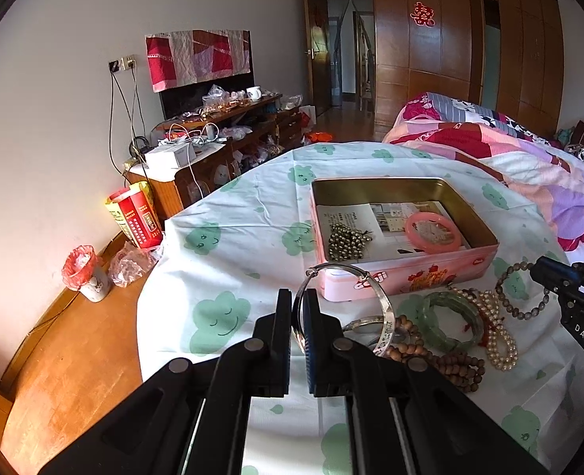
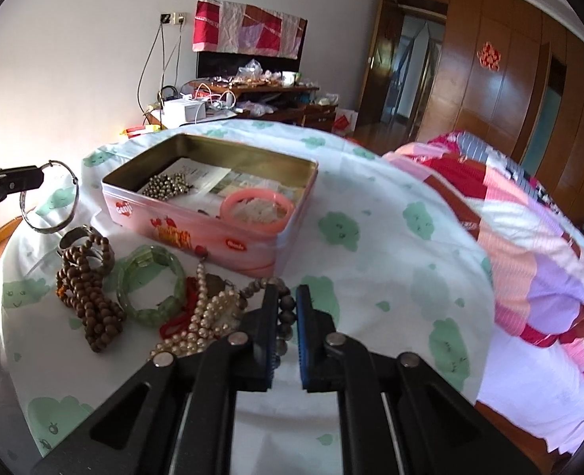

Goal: Organize jewelry
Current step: 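Grasp the dark bead bracelet with the right gripper, then release the silver bangle into the tin with the left gripper while the right releases the bead bracelet there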

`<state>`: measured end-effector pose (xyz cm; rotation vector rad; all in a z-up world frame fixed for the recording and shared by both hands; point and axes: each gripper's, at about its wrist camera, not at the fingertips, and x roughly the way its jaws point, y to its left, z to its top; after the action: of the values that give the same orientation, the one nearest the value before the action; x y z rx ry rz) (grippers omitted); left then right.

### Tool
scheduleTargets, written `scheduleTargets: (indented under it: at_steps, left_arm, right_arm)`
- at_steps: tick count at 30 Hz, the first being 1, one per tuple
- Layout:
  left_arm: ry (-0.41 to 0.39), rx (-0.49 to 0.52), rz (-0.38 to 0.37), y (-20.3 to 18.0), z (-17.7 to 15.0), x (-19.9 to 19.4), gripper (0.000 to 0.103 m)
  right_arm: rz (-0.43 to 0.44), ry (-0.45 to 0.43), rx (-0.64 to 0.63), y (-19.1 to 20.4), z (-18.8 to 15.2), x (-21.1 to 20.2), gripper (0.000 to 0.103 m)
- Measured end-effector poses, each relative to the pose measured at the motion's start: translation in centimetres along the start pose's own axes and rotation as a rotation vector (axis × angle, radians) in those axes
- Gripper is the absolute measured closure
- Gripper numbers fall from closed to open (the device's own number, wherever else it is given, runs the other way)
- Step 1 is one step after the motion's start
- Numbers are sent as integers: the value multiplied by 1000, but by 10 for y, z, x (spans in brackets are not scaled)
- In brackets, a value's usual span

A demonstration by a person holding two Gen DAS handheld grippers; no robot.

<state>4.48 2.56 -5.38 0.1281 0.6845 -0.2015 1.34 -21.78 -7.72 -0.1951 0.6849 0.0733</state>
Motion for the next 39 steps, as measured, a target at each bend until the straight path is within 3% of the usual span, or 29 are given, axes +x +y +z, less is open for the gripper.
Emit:
scheduleTargets:
  at_steps: [26,39]
  left_arm:
    - [-25,34,29,-7,21,-5,98]
    - [-65,116,27,-30,49,-2,98]
  right_arm:
    - [-20,-92,4,-6,21,-19,93]
    - [-12,-121,5,-9,39,-15,93]
